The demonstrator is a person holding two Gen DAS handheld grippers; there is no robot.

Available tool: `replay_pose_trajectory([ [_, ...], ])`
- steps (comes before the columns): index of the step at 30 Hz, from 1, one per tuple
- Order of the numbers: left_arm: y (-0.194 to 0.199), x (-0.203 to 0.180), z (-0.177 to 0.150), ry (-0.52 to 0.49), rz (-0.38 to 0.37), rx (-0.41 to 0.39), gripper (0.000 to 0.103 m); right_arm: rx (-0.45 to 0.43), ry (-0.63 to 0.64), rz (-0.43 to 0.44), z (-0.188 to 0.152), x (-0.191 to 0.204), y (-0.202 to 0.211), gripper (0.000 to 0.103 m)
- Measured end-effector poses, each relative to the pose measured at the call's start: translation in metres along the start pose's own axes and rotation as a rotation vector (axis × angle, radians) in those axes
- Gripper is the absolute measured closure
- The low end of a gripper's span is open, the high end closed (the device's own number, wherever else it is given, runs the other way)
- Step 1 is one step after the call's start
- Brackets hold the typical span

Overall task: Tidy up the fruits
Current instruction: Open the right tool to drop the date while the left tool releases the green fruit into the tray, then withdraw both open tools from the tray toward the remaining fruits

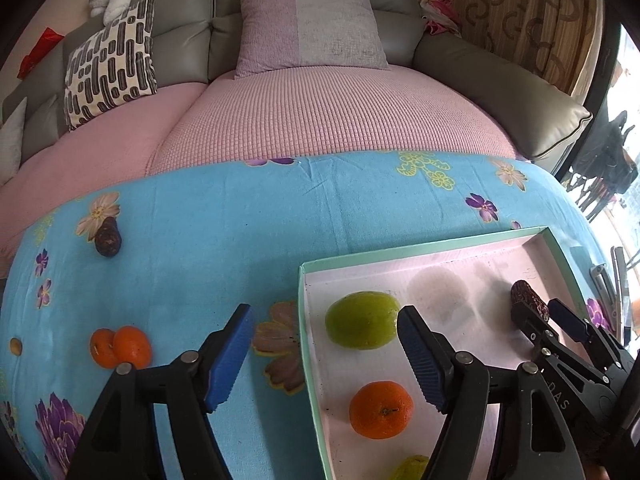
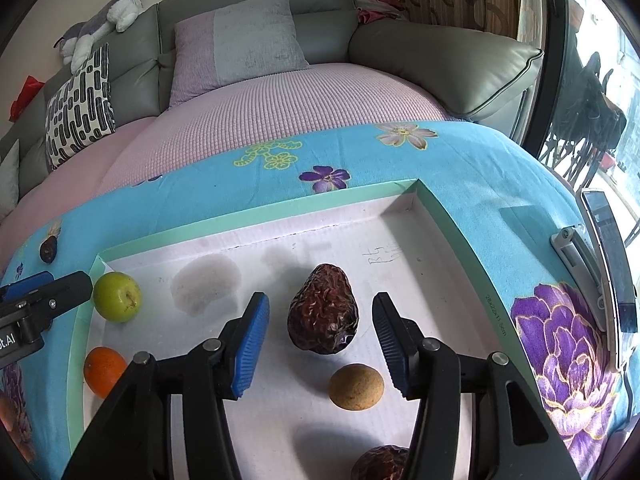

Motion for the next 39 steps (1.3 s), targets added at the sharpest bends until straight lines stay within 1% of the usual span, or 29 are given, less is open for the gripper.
replay_pose_trajectory([
  [3,-0.004,0.01,-0.002,0.021,0.035,0.008,0.026,0.01,0.001,-0.002,0.0,0.0,-0.002,0.043],
  [5,-0.007,0.017,-0.003,0.043,0.055,0.017,0.026,0.012,0.001,-0.007,0.0,0.0,-0.002,0.026],
  [6,-0.007,0.021,-0.004,0.055,0.062,0.02,0.023,0.009,0.001,-0.006,0.001,0.001,-0.001,0.024],
  [7,-0.008,0.024,-0.005,0.064,0.069,0.022,0.019,0.004,0.003,-0.004,0.001,0.001,0.0,0.023],
  [8,-0.009,0.027,-0.005,0.071,0.076,0.021,0.008,0.002,0.005,-0.004,0.001,0.001,0.0,0.023],
  [9,-0.01,0.029,-0.006,0.076,0.086,0.015,0.0,0.004,0.006,-0.006,0.001,0.001,-0.001,0.022],
  [13,-0.01,0.035,-0.007,0.084,0.129,0.003,0.0,0.013,0.01,-0.025,0.001,0.002,-0.003,0.02],
  [17,-0.013,0.039,-0.009,0.087,0.177,0.0,0.0,0.014,0.009,-0.026,0.0,0.002,-0.003,0.017],
  [22,-0.018,0.042,-0.012,0.086,0.19,0.016,0.0,0.013,0.005,-0.034,0.001,0.0,-0.003,0.017],
  [25,-0.018,0.042,-0.013,0.081,0.193,0.015,0.0,0.019,0.008,-0.039,0.001,0.001,-0.003,0.017],
  [30,-0.013,0.042,-0.014,0.071,0.193,0.003,0.0,0.036,0.036,-0.073,0.002,0.002,0.001,0.017],
  [34,-0.009,0.047,-0.014,0.072,0.203,-0.007,0.0,0.05,0.0,-0.065,0.003,0.001,0.004,0.017],
  [39,-0.001,0.064,-0.016,0.085,0.23,-0.032,0.0,0.074,-0.031,-0.046,0.001,0.004,0.007,0.017],
])
Point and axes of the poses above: each gripper's, at about its wrist camera, not at the fingertips, and y roughly against the way its jaws point, x to its left, z to its top, the point moved 3 cm from there along -y, roughly the way its jaws point, and after that the axes turned 10 degrees about z, right-handed, at the moved point
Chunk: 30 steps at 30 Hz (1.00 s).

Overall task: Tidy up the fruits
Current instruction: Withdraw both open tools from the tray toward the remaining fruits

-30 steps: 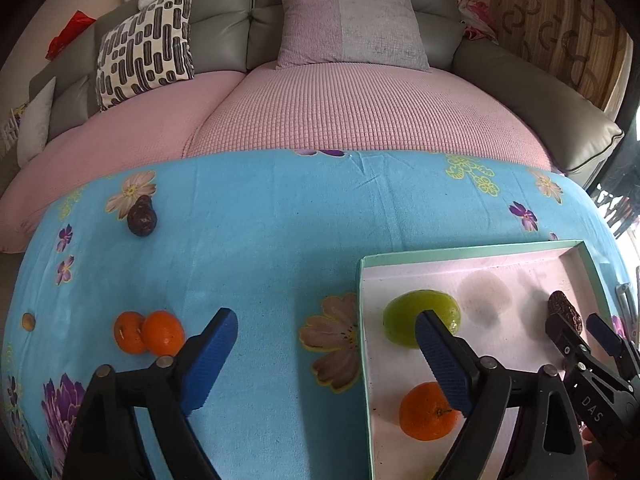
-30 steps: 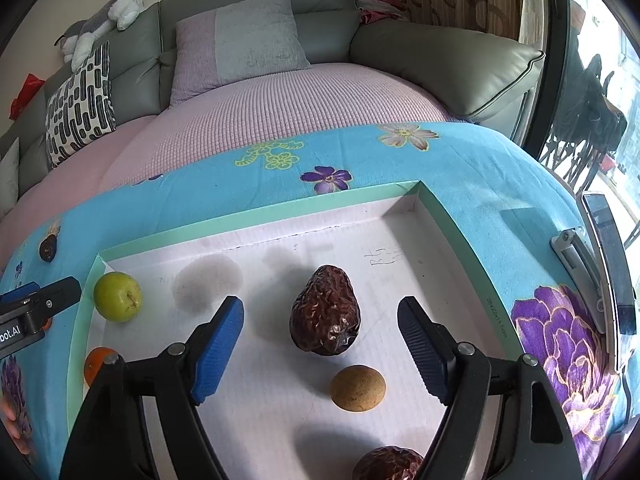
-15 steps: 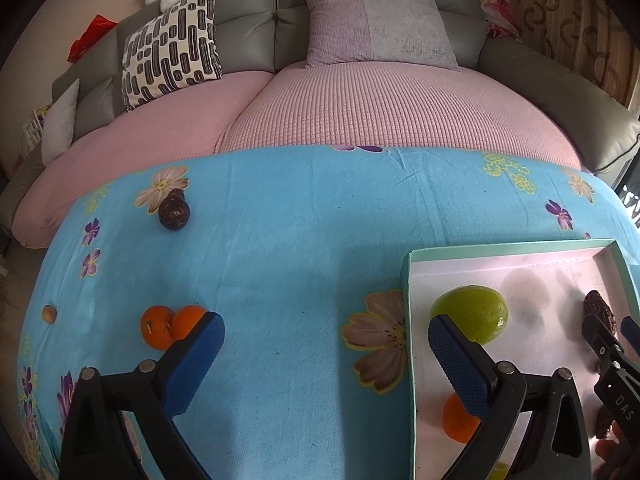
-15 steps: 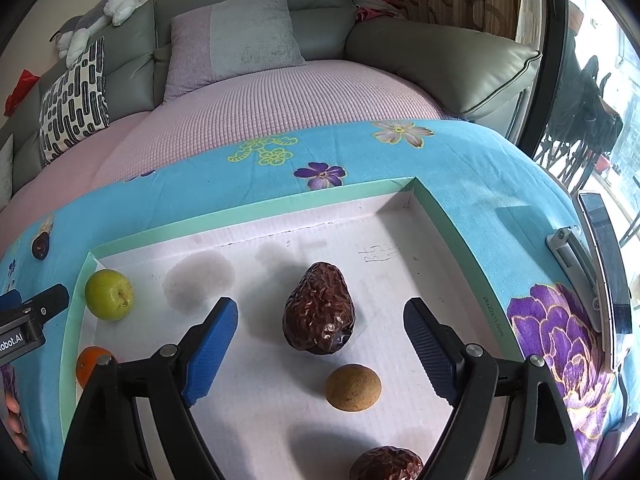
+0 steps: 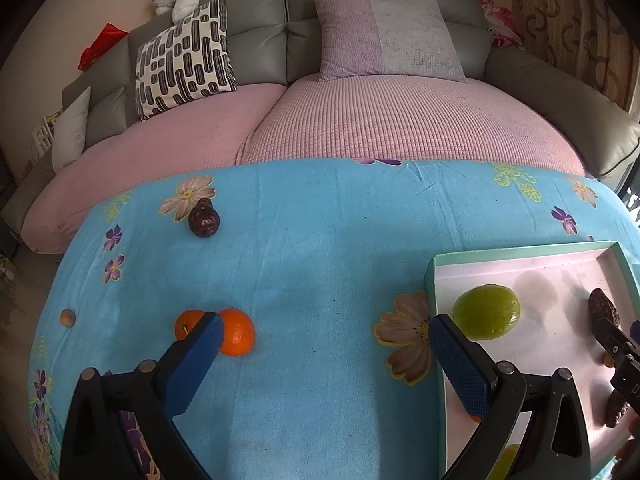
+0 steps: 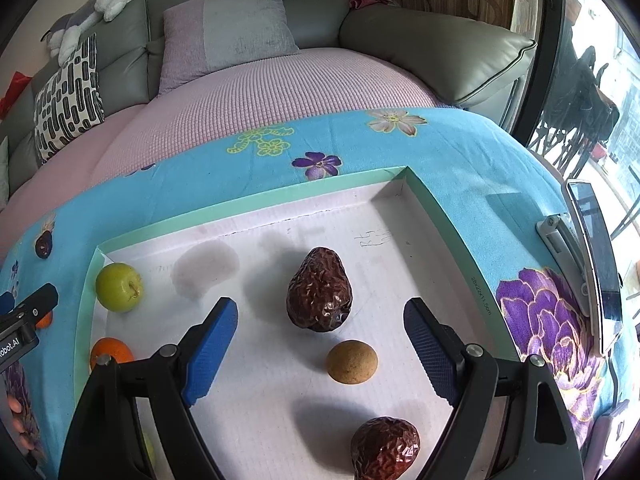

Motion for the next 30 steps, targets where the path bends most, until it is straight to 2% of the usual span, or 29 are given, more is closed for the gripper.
replay_pose_trajectory([
  [11,-0.005,0.052,-0.017,0.008,0.087,0.004,0.0,-0.014,0.061,0.031,0.0,0.03,0.017,0.017],
  [22,-0.011,0.115,-0.029,0.11,0.164,0.027,0.0,0.008,0.12,0.119,-0.006,0.069,0.018,0.017],
  [26,-0.014,0.133,-0.031,0.162,0.171,0.031,0.0,0.005,0.145,0.14,-0.007,0.084,0.017,0.017],
  [30,-0.016,0.15,-0.032,0.228,0.134,0.038,0.0,-0.002,0.186,0.152,-0.008,0.102,0.018,0.017],
])
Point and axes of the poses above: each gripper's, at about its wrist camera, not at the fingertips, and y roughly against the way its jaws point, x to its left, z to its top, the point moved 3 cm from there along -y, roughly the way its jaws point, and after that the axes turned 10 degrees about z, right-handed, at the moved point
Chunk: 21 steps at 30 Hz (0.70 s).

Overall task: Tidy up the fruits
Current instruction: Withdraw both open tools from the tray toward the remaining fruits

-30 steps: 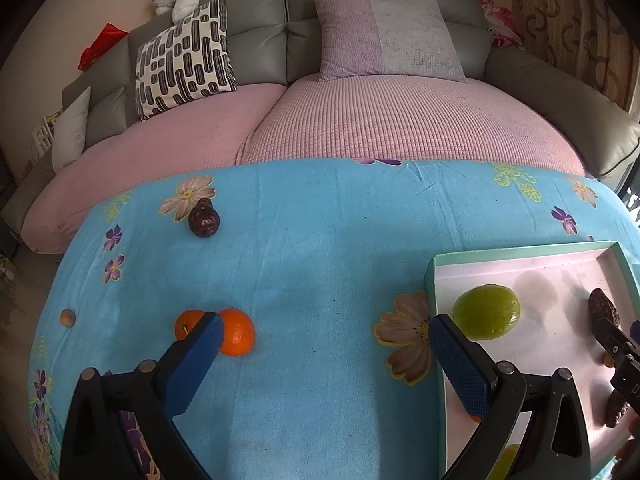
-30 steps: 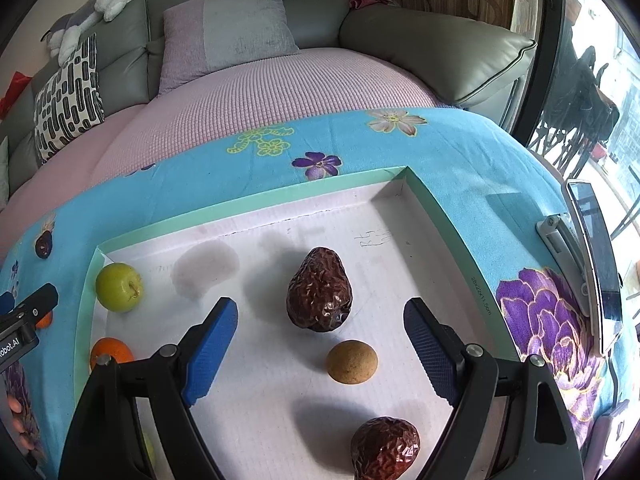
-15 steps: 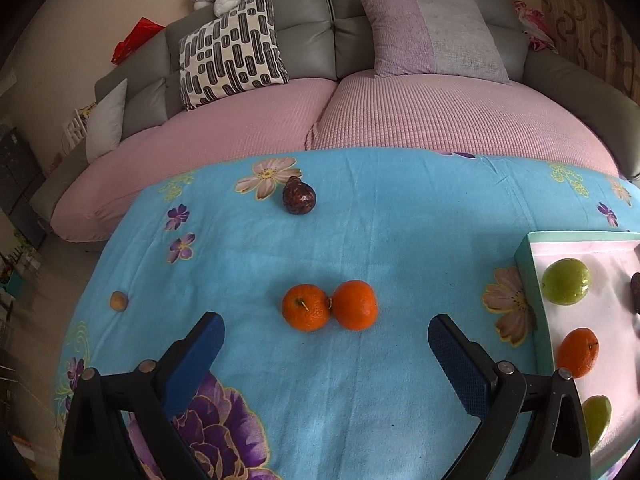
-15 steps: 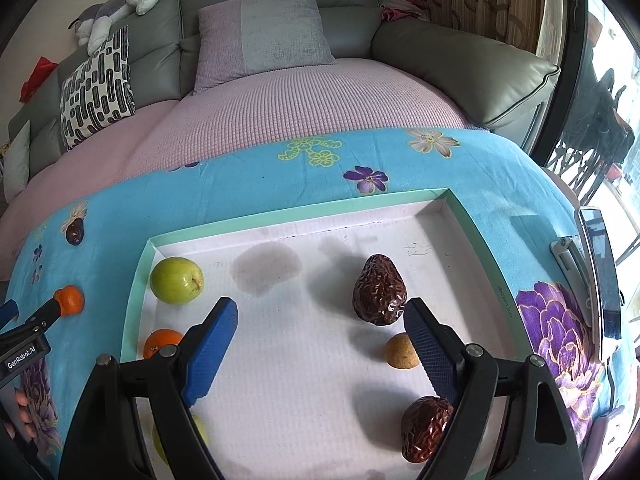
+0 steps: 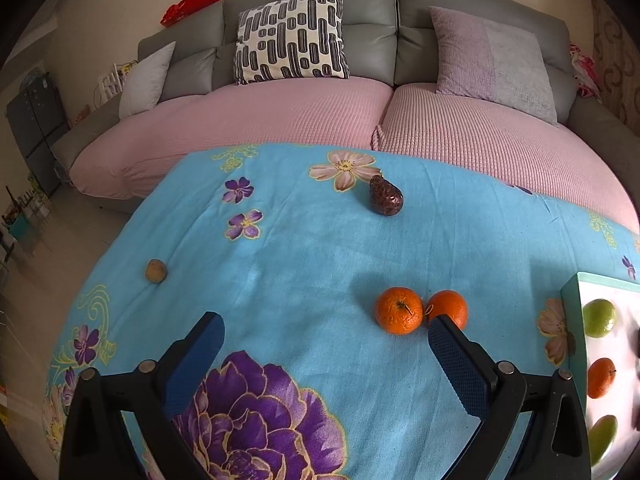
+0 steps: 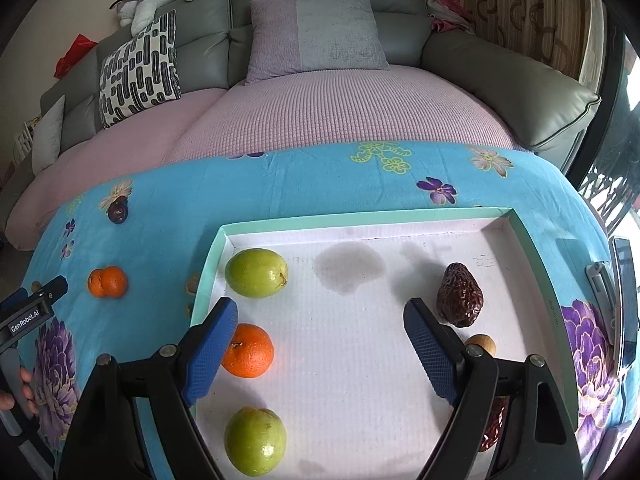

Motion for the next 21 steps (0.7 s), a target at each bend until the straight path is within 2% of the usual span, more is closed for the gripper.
replay_pose_trajectory([
  [8,-0.007,0.035,0.003,0.094,-0.013,-0.007,0.0,-0.029,0.12,0.04,0.002,0.043,-0.002,0.017],
  [21,-0.029,0.08,0.0,0.211,-0.01,0.04,0.0,-0.013,0.265,0.21,-0.002,0.126,-0.028,0.017],
])
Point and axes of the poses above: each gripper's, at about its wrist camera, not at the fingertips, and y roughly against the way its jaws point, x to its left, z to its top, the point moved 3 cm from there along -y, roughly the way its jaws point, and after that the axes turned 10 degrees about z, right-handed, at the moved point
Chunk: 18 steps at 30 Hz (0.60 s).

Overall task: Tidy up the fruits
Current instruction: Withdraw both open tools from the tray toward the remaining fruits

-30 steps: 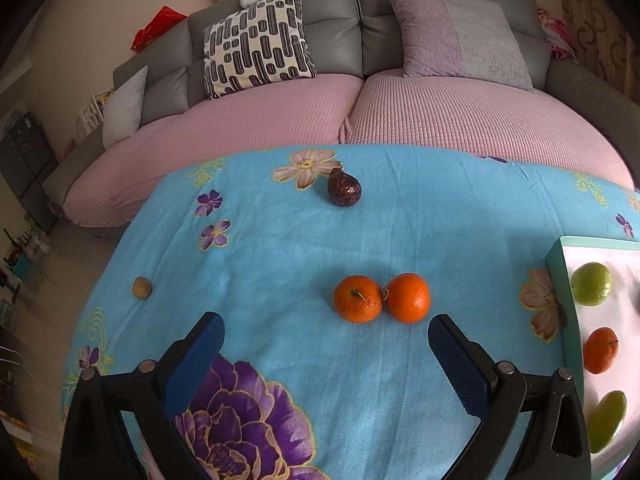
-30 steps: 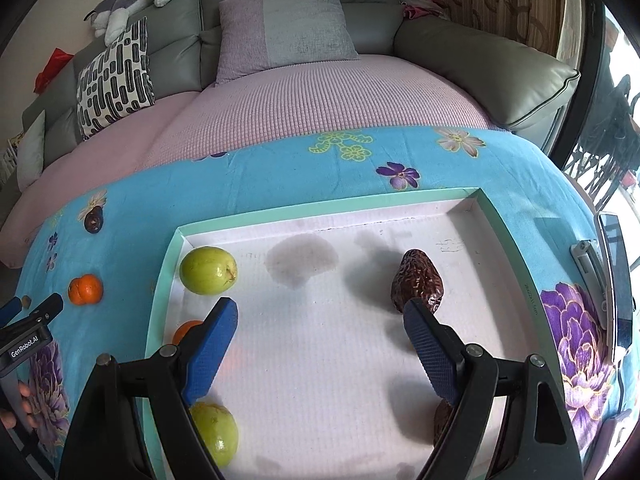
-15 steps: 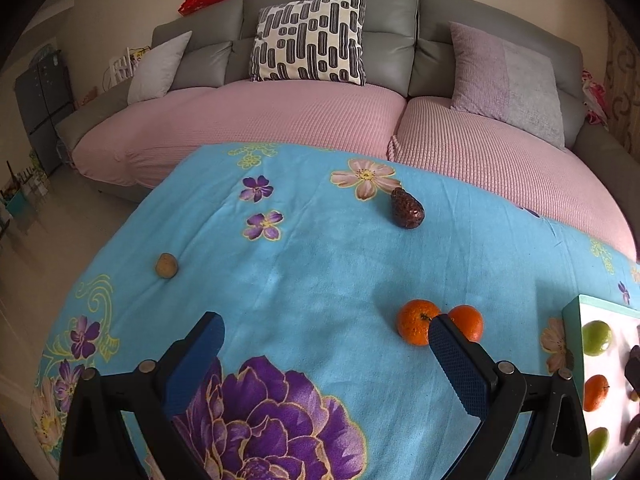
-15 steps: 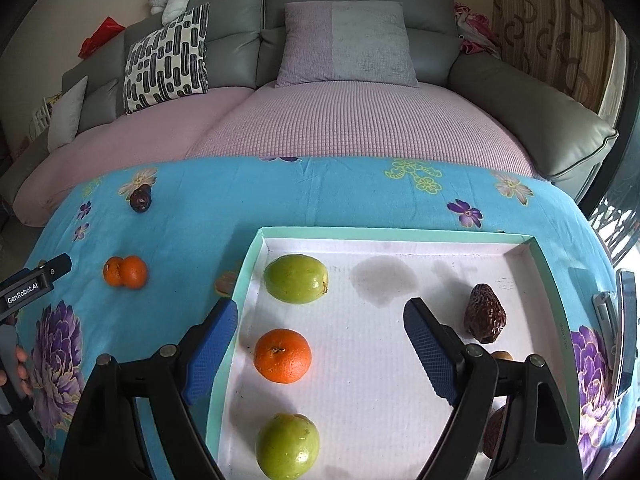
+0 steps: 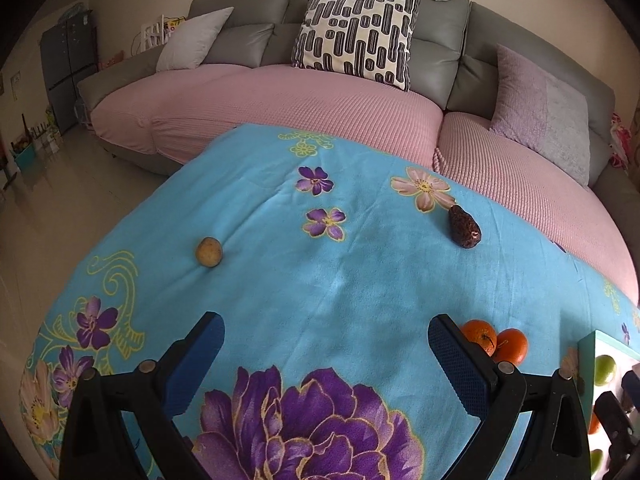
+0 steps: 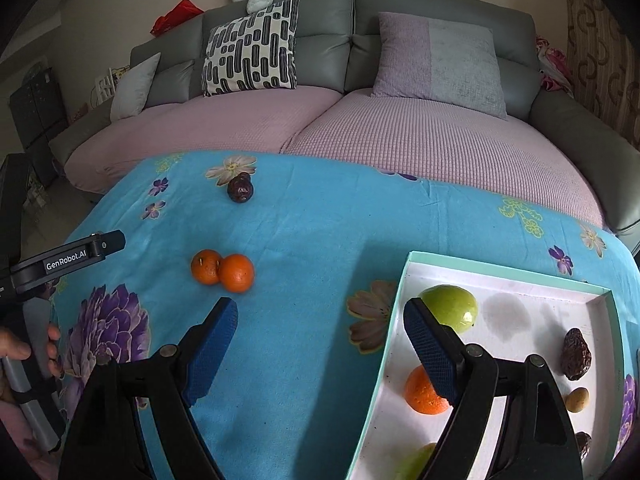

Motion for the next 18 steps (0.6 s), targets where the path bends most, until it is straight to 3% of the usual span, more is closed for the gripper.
replay_pose_trajectory([
  [9,-0.014,0.007,0.0,0.02,-0.003,0.026,0.0,0.017,0.016,0.055,0.01,0.023,-0.032,0.019],
  [18,-0.023,0.025,0.012,0.057,0.018,0.019,0.0,0.053,0.055,0.1,0.015,0.043,-0.062,0.04],
])
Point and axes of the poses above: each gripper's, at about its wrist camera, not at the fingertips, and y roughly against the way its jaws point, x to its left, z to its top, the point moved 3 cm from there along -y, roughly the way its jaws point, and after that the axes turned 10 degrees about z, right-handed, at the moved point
